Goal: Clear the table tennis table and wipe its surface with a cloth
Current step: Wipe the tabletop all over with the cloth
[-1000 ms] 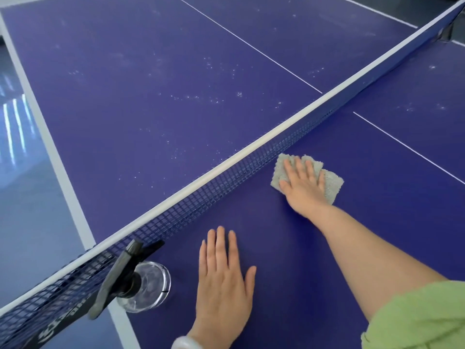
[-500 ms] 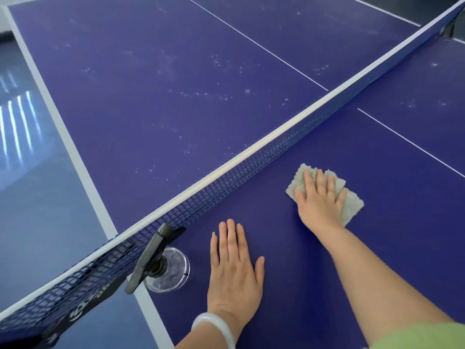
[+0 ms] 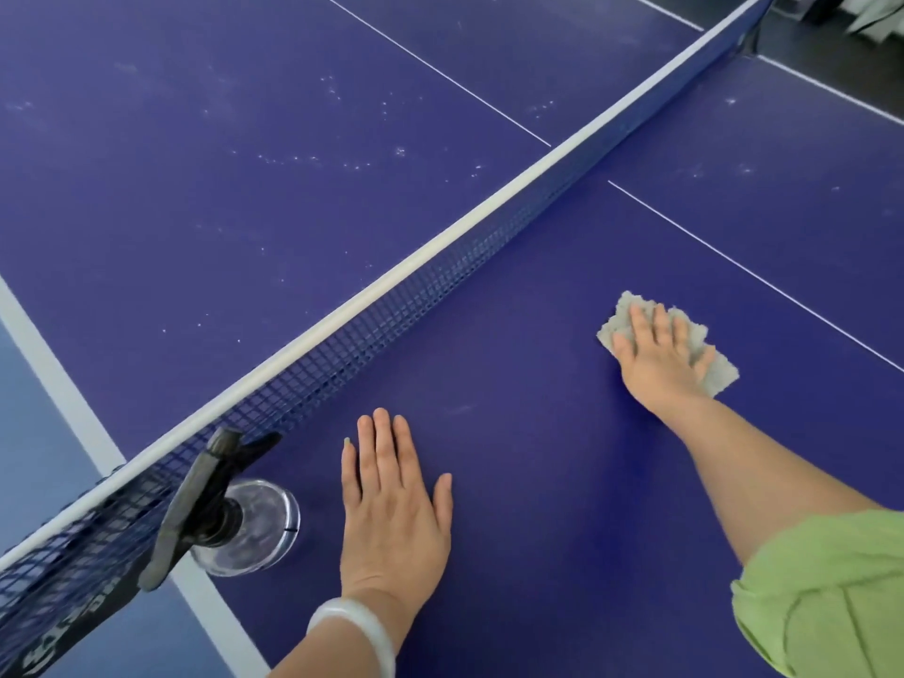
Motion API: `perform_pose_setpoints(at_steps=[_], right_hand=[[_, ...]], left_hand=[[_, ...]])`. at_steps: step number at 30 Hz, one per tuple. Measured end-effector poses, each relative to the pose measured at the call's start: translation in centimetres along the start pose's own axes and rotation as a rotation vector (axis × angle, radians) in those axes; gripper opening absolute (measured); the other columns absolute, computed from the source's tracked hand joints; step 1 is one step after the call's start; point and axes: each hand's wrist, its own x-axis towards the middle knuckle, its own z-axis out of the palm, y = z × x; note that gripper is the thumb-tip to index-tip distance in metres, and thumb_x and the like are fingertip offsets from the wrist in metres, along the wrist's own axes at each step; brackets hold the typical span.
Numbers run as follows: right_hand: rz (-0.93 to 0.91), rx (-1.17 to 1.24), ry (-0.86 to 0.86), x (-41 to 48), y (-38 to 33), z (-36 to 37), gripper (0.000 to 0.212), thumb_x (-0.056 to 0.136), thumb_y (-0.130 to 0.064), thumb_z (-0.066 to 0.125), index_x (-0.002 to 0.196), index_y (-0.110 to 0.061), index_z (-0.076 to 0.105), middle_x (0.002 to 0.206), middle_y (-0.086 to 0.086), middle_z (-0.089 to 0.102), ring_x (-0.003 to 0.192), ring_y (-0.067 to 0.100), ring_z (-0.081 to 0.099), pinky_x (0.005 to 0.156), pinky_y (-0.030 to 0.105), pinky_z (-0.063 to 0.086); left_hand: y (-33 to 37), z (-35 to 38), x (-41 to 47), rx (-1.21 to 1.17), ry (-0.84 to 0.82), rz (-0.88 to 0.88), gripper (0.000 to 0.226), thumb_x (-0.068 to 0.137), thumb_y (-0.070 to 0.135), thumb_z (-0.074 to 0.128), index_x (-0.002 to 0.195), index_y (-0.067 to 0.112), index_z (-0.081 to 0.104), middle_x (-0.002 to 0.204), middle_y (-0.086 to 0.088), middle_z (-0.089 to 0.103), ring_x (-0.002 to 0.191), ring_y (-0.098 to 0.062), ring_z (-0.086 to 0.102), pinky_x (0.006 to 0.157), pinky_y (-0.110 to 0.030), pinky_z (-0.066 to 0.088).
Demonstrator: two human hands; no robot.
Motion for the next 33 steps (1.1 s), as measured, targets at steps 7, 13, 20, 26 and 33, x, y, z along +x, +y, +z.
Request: perform_pose_setpoints(at_steps=[7,13,20,26,33], right_hand=[[-0.451,-0.037,0.05,-9.2,-4.9,4.6,0.062,0.096,-0.054,-0.003,0.154,-0.036,-0.016,0.161,-0.011,-0.026,0.147,0.016,-0.028,0.118,0.052,-0.017],[-0.173,-0.095,0.133,-6.4,7.2,2.6,0.06,0.098,-0.052,-0.001,0.155,-0.036,-0.013,0.164,-0.009,-0.015,0.15,0.015,-0.02,0.119,0.055,-0.01],[0.242,0.159,0.119,-7.8,8.4,2.2,0.057,0.104,-0.043,0.018,0.158,-0.03,0.002,0.166,-0.001,-0.004,0.151,0.023,-0.013,0.118,0.06,-0.003],[-0.551,-0.03,0.107,-16.0,-2.4,6.6,0.063,0.1,-0.055,0.01,0.157,-0.034,-0.008,0.163,-0.011,-0.017,0.149,0.017,-0.024,0.118,0.05,-0.018],[0.143,0.11,0.085,-10.8,0.9,3.8,0.059,0.104,-0.046,0.009,0.156,-0.03,-0.013,0.164,-0.003,-0.017,0.149,0.022,-0.023,0.118,0.058,-0.011]], left_hand=[[0.0,-0.2,-0.2,0.0,0.014,0.006,0.074,0.095,0.047,0.02,0.147,-0.005,0.031,0.156,-0.025,0.028,0.147,-0.037,0.021,0.117,-0.055,0.023],[0.0,0.1,-0.2,0.002,0.038,0.025,0.075,0.095,0.047,0.021,0.147,-0.007,0.03,0.155,-0.026,0.028,0.147,-0.038,0.021,0.119,-0.055,0.018],[0.1,0.2,-0.2,0.016,0.026,0.024,0.077,0.095,0.049,0.014,0.15,-0.005,0.022,0.158,-0.024,0.021,0.149,-0.035,0.013,0.122,-0.052,0.01],[0.2,0.1,-0.3,0.001,0.023,0.016,0.079,0.094,0.05,0.011,0.152,-0.003,0.02,0.16,-0.022,0.018,0.15,-0.033,0.009,0.122,-0.05,0.007],[0.4,-0.1,-0.2,0.003,-0.008,0.012,0.077,0.095,0.05,0.011,0.151,-0.003,0.018,0.16,-0.022,0.017,0.15,-0.034,0.009,0.122,-0.052,0.01]])
